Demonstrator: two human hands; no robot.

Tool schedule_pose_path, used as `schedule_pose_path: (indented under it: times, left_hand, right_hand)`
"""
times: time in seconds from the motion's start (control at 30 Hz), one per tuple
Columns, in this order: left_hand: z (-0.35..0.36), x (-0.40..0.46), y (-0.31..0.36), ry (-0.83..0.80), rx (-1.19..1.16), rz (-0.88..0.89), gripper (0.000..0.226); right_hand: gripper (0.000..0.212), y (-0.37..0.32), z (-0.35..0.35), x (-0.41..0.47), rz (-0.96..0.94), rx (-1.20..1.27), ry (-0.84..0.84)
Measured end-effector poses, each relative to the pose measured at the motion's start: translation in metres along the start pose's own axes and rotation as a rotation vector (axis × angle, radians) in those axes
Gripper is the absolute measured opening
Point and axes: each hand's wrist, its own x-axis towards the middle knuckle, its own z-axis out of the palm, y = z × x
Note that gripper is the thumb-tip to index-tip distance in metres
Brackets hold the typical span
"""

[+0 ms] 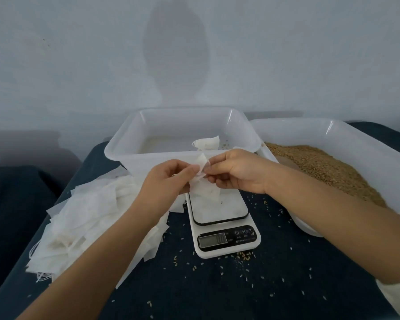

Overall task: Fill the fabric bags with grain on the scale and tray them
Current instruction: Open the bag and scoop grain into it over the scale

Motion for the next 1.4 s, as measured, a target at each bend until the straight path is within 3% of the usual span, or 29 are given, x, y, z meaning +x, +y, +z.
schedule_pose_path:
  times: [0.13, 0.3, 0.43, 0.53, 0.57, 0.63, 0.77, 1.0, 1.07, 1.13, 1.2, 1.3, 1.4]
  left_hand:
    - [0.008, 0.001, -0.002, 0.004, 0.214, 0.044, 0.020]
    - [0.019, 0.001, 0.001, -0.049, 0.079, 0.015, 0.029]
    - [0.019, -0.001, 0.001, -0.050, 0.133, 0.073, 0.029]
    - [0.018, -0.003, 0.000, -0.084, 0.524, 0.444, 0.038]
    - [0.018, -0.002, -0.001, -0.116, 0.630, 0.586, 0.032]
    - [0.017, 0.000, -0.002, -0.193, 0.802, 0.710, 0.013]
    - [0.015, 0.002, -0.004, -0.187, 0.907, 0.729, 0.023]
    - [0.025, 0.003, 0.001, -0.178, 0.621, 0.623, 0.007]
    - [0.026, 0.003, 0.001, -0.176, 0.640, 0.611, 0.007]
    - [0.027, 0.002, 0.000, -0.160, 0.676, 0.623, 0.007]
    - [0.028, 0.002, 0.000, -0.158, 0.695, 0.640, 0.007]
    - [0.032, 0.004, -0.001, -0.162, 0.726, 0.658, 0.008]
    - [0.039, 0.005, -0.003, -0.167, 0.730, 0.660, 0.008]
  right_hand:
    - [0.004, 0.001, -0.001, -0.003, -0.034, -0.145, 0.080]
    - [0.014, 0.006, 0.000, -0.005, -0.097, -0.304, 0.161]
    - [0.011, 0.006, -0.008, -0.011, -0.153, -0.446, 0.204]
    - [0.011, 0.002, -0.012, -0.017, -0.162, -0.653, 0.202]
    - [0.013, 0.001, -0.012, -0.018, -0.166, -0.702, 0.200]
    - [0.017, -0.001, -0.013, -0.020, -0.172, -0.740, 0.196]
    - [0.013, -0.005, -0.021, -0.022, -0.124, -0.732, 0.206]
    - [0.008, -0.007, -0.037, -0.032, 0.008, -0.710, 0.093]
    - [0.011, -0.012, -0.053, -0.039, 0.001, -0.658, 0.185]
    - [0.019, -0.017, -0.082, -0.047, -0.019, -0.754, 0.410]
    - [0.028, -0.015, -0.114, -0.055, 0.094, -1.056, 0.554]
    - [0.039, 0.004, -0.138, -0.064, 0.478, -1.358, 0.448]
    - [0.040, 0.025, -0.147, -0.064, 0.639, -1.456, 0.401]
